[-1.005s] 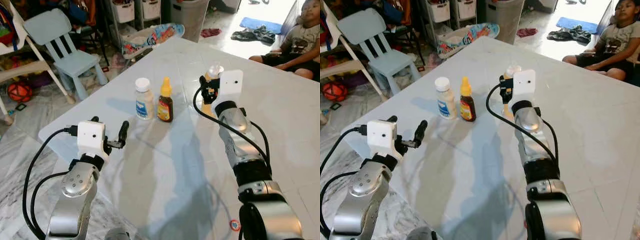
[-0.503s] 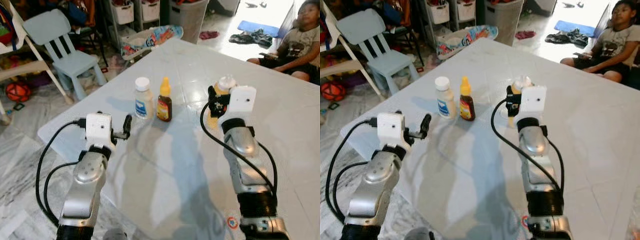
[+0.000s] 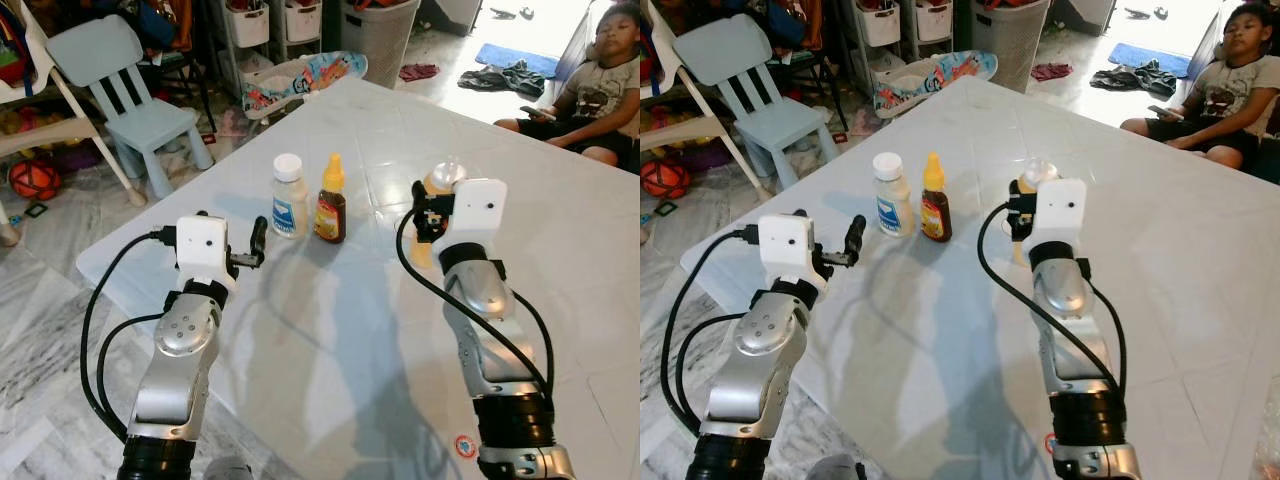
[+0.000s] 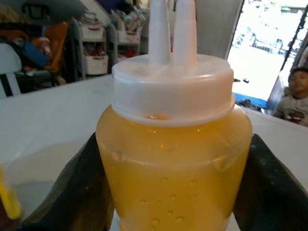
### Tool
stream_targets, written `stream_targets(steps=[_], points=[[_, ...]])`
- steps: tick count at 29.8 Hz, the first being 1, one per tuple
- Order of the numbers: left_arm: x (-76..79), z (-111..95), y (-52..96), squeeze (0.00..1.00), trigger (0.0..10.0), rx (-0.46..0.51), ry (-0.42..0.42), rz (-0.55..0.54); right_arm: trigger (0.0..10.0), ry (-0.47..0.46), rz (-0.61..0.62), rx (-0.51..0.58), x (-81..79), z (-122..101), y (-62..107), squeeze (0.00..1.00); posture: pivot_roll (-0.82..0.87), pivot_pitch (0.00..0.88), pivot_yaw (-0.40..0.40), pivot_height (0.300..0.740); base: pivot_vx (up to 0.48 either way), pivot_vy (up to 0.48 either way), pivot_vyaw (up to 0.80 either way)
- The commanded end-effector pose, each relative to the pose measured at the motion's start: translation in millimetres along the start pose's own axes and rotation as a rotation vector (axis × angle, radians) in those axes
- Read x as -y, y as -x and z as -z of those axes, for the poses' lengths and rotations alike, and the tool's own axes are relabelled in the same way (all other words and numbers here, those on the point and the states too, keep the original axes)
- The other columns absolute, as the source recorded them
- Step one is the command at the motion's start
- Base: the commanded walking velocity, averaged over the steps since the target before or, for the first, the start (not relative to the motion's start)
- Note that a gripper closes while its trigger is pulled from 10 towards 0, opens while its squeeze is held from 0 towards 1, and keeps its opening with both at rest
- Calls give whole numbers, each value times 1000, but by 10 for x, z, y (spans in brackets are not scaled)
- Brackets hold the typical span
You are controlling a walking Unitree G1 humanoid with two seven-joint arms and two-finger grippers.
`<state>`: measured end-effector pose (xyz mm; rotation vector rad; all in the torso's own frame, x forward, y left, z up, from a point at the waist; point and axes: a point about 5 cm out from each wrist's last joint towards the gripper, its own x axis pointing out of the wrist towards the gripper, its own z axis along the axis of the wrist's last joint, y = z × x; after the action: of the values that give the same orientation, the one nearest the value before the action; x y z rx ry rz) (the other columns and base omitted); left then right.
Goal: Restocking fridge
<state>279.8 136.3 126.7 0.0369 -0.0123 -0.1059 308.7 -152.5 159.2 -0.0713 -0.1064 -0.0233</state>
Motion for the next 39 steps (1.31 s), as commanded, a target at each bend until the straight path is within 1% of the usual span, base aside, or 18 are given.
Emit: stream_targets(steps=[1,4,8,10,12,14,17,19,21,26,30,33,35,36,39], points=[[-14,24,-9,0,10000,-5,4,-17,10000,-6,-19,6,-15,-41,-5,0,6,0,-42,740,-300,0,0],[-4,30,-6,0,10000,-6,7,-21,10000,9,-31,17,-37,-66,-21,0,2,0,-49,740,-311,0,0],[-2,53,14,0,10000,-10,14,-30,10000,-17,-66,12,-66,-59,-36,0,0,0,-53,740,-317,0,0],[1,65,25,0,10000,-13,14,-28,10000,-13,-71,9,-72,-53,-34,0,0,0,-54,740,-315,0,0],[4,79,32,0,10000,-16,10,-22,10000,-43,-55,0,-83,-39,-30,0,1,0,-52,740,-313,0,0],[-1,78,31,0,10000,-16,8,-22,10000,-28,-84,8,-118,-44,-29,0,2,0,-49,740,-317,0,0],[-9,73,22,0,10000,-16,5,-23,10000,-60,-118,-7,-166,-47,-17,0,3,0,-48,740,-316,0,0],[-12,72,17,0,10000,-14,3,-22,10000,-73,-118,8,-179,-66,-15,0,5,0,-49,740,-317,0,0],[-14,73,20,0,10000,-13,1,-23,10000,-85,-117,19,-182,-84,-18,0,7,0,-49,740,-315,0,0],[-22,94,47,0,10000,-18,1,-29,10000,-82,-114,28,-164,-94,-26,0,14,0,-58,740,-316,0,0],[-67,99,39,0,10000,-19,1,-50,10000,-77,-118,35,-161,-112,-53,0,16,0,-63,740,-304,0,0],[-102,70,26,0,10000,-8,-1,-64,10000,-93,-123,41,-161,-137,-64,0,19,0,-70,740,-282,0,0],[-118,68,25,0,10000,-10,-7,-71,10000,-91,-125,42,-159,-139,-62,0,21,0,-71,740,0,0,0],[-169,83,28,0,10000,-21,-4,-99,10000,-91,-142,45,-170,-139,-54,0,22,0,-74,740,0,0,438],[-224,107,34,0,10000,-33,-11,-130,10000,-76,-176,63,-217,-159,-32,0,22,0,-72,740,0,406,796]])
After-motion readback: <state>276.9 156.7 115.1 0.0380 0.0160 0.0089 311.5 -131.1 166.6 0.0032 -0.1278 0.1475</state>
